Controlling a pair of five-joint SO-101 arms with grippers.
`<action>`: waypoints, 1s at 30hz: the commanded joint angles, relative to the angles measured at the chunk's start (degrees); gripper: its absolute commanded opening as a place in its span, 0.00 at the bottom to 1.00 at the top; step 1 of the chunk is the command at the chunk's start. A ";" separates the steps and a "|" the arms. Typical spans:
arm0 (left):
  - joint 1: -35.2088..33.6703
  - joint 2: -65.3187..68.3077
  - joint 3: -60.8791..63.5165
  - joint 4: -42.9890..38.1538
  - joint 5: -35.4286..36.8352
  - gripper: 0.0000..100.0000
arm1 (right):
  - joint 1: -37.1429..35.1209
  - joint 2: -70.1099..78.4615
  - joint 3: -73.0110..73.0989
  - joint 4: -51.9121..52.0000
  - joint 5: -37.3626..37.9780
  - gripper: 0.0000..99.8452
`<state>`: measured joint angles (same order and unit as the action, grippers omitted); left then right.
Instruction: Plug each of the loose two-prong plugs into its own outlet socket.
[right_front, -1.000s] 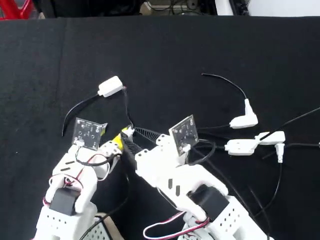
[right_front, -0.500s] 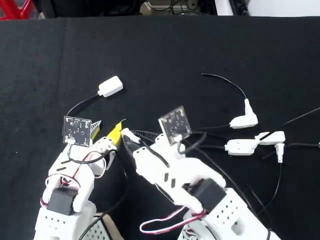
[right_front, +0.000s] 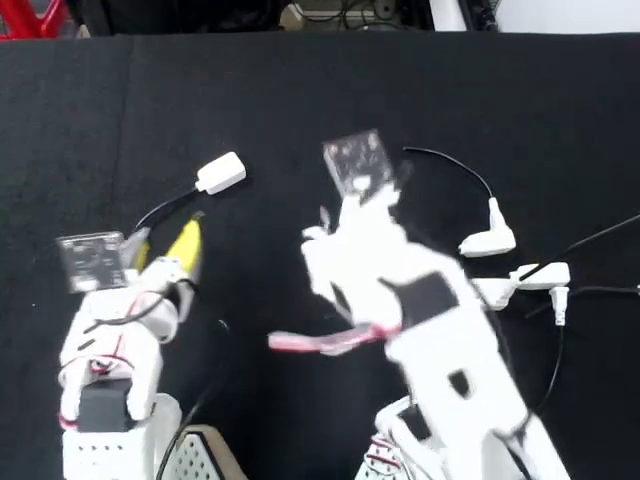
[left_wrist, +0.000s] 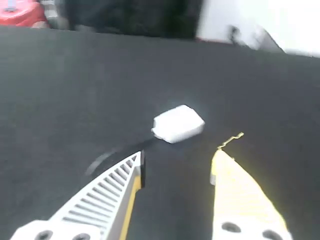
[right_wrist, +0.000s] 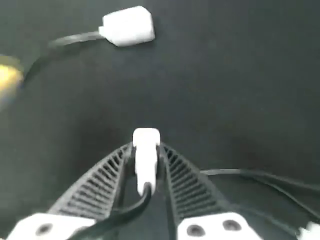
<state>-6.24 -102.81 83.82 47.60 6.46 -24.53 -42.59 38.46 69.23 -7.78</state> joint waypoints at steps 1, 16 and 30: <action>-4.88 0.26 -5.14 0.18 1.32 0.24 | 4.13 13.76 -12.88 7.30 3.52 0.01; -1.01 58.73 -42.86 7.21 -20.48 0.25 | 11.25 28.70 -16.40 2.90 3.52 0.01; -0.31 116.66 -87.25 18.29 -35.96 0.25 | 11.16 28.88 -14.29 0.62 1.23 0.01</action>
<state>-7.38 2.59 12.44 58.51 -28.70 -14.07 -13.67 24.40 70.64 -5.85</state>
